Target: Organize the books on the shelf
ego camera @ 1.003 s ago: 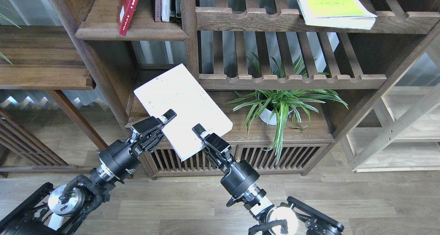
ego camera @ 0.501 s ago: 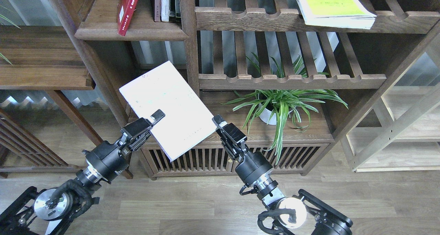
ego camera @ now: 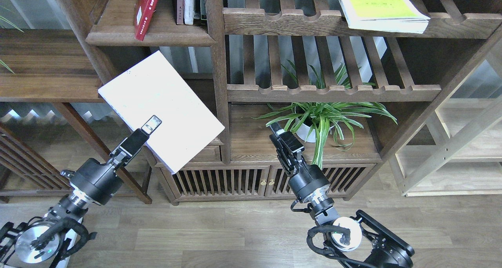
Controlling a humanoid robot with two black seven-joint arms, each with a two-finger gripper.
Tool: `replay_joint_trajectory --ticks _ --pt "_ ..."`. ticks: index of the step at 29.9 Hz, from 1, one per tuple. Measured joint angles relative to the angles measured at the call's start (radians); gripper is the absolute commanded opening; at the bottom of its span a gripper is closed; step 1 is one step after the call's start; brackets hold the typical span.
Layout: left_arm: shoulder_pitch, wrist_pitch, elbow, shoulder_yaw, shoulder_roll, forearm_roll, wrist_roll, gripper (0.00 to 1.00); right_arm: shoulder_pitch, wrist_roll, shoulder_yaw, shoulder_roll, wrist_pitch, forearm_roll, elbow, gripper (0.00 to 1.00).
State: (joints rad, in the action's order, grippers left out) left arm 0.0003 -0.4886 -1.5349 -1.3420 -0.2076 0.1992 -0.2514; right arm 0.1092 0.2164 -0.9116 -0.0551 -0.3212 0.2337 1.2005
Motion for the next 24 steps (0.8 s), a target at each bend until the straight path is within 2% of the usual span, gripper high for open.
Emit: replay_joint_trajectory --ticks 13,24 --pt "0.206 0.0 -0.198 -0.185 0.018 0.253 0.001 0.0 0.007 -0.006 -0.031 -0.003 -0.01 0.003 -0.032 0.55" --pt "0.244 0.0 -0.237 -0.332 0.048 0.338 -0.01 0.0 0.012 -0.006 -0.032 -0.002 -0.011 0.003 -0.042 0.57"
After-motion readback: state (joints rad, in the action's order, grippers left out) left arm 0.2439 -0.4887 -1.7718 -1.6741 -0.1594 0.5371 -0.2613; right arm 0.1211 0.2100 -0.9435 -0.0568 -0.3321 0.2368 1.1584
